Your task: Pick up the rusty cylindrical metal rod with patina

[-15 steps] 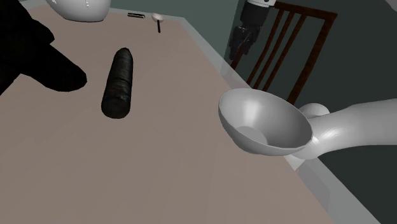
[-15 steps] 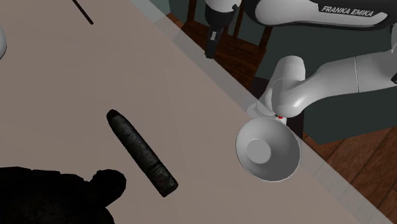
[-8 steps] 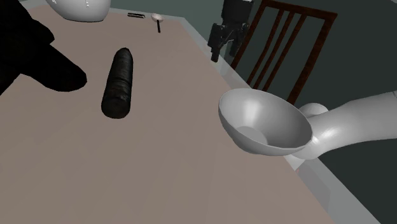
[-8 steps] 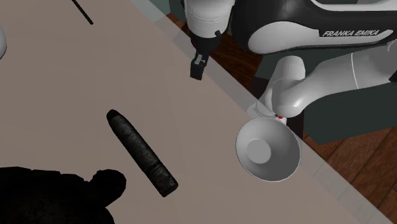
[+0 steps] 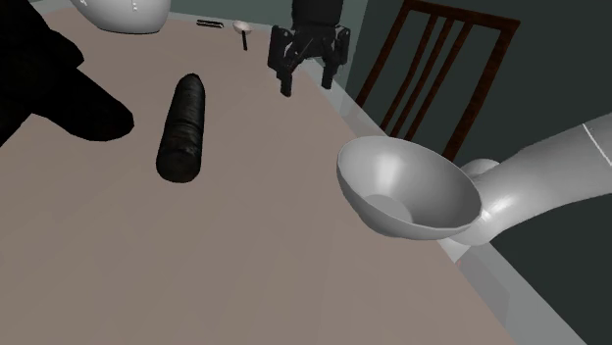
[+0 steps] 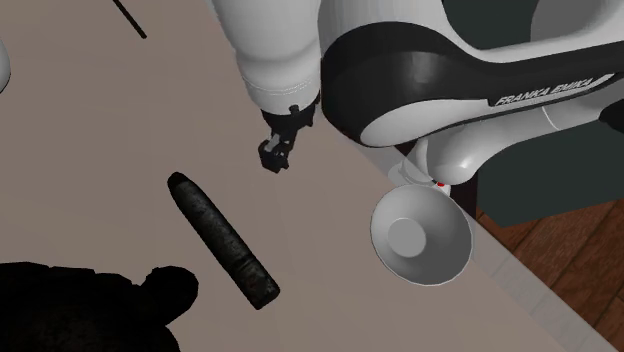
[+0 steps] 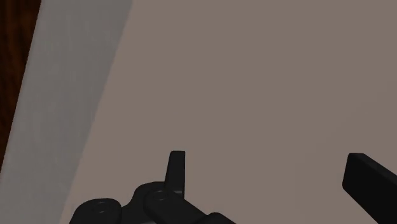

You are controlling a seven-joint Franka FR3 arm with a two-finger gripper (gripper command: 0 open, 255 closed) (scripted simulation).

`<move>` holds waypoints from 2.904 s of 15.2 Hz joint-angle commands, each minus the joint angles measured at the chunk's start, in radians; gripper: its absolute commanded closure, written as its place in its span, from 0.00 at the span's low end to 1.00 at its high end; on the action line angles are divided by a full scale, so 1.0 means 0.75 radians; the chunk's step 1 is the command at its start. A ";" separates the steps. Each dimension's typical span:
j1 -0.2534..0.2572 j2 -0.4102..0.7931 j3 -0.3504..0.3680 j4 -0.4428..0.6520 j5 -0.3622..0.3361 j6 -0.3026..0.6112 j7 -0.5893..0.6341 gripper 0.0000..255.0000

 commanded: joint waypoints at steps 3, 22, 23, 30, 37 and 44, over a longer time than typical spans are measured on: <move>-0.020 0.179 0.131 0.176 0.009 -0.017 0.213 0.00; 0.094 0.917 0.455 0.774 -0.267 -0.036 0.910 0.00; 0.091 0.913 0.454 0.759 -0.264 -0.024 0.907 0.00; 0.089 0.909 0.454 0.752 -0.262 -0.020 0.906 1.00; 0.105 0.936 0.458 0.839 -0.279 -0.086 0.919 1.00; 0.156 1.013 0.467 1.057 -0.330 -0.243 0.954 1.00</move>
